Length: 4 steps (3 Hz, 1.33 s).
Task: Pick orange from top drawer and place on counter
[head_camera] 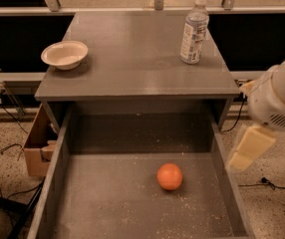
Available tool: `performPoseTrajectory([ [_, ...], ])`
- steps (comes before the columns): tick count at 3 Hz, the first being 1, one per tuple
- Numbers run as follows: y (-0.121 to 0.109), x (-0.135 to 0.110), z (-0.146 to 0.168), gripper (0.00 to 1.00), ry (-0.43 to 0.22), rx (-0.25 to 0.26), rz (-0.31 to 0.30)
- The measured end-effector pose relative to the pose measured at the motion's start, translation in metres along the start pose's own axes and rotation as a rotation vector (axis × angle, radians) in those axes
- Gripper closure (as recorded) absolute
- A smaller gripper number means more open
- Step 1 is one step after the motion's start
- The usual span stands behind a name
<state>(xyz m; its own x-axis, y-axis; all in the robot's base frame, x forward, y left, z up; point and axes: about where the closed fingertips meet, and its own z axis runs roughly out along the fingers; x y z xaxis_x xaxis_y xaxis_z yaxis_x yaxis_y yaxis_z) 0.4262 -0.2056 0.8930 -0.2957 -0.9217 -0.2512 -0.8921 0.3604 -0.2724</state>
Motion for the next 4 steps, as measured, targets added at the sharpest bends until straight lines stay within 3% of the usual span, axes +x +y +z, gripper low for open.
performPoseTrajectory([
  [1,0.018,0.009,0.066,0.0,-0.049,-0.027,0.031],
  [2,0.036,0.003,0.122,0.0,-0.12,-0.059,0.054],
  [3,0.058,-0.02,0.18,0.0,-0.229,-0.106,0.059],
  [4,0.071,-0.038,0.215,0.0,-0.282,-0.143,0.045],
])
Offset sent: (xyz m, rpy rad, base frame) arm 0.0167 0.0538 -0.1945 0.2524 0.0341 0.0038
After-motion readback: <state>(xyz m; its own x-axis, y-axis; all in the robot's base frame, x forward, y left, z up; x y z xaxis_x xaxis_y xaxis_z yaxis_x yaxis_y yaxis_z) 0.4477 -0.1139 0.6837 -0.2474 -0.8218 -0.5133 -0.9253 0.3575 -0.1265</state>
